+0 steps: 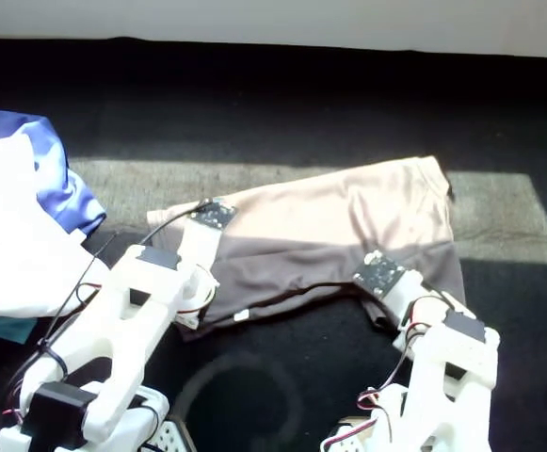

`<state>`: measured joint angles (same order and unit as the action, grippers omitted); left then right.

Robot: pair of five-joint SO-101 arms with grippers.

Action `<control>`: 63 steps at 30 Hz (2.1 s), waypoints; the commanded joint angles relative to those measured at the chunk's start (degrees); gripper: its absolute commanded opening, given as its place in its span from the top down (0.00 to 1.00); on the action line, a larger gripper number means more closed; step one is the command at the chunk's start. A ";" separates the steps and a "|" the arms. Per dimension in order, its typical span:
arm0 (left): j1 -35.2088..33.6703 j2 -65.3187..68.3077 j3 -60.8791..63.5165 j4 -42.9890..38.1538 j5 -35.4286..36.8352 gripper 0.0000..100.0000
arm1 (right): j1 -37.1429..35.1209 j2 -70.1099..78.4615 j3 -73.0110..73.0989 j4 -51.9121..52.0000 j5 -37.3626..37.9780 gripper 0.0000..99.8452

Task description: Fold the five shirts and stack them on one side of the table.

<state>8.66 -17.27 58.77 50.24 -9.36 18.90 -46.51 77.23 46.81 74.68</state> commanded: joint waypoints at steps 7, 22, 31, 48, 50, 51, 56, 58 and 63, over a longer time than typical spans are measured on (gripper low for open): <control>-0.04 0.48 0.13 -2.02 -0.44 0.99 | 0.48 -1.01 1.63 -1.98 0.88 0.79; -0.04 0.48 0.13 -2.02 -0.44 0.99 | 4.79 16.57 -8.31 -3.56 -1.76 0.82; -0.04 0.48 0.13 -2.02 -0.44 0.99 | 4.44 16.66 -16.22 -3.56 -1.93 0.99; -0.04 0.48 0.22 -2.02 -0.44 0.99 | -11.38 24.48 -38.02 -3.91 -16.70 0.99; -0.04 0.48 0.22 -2.02 -0.44 0.99 | -11.74 30.11 -42.15 -3.91 -16.70 0.99; -0.04 0.48 0.22 -2.02 -0.44 0.99 | -11.65 33.19 -44.70 -3.91 -16.79 0.99; -0.04 0.48 0.22 -2.02 -0.44 0.99 | -10.07 48.48 -60.09 -1.45 -24.35 0.92; -0.04 0.48 0.22 -2.02 -0.44 0.99 | -10.33 53.58 -66.59 2.24 -28.04 0.87; -0.04 0.48 0.22 -2.02 -0.44 0.99 | -11.91 62.46 -78.81 5.41 -40.53 0.85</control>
<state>8.66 -17.27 58.77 50.15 -9.36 7.74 13.54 6.64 51.30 40.84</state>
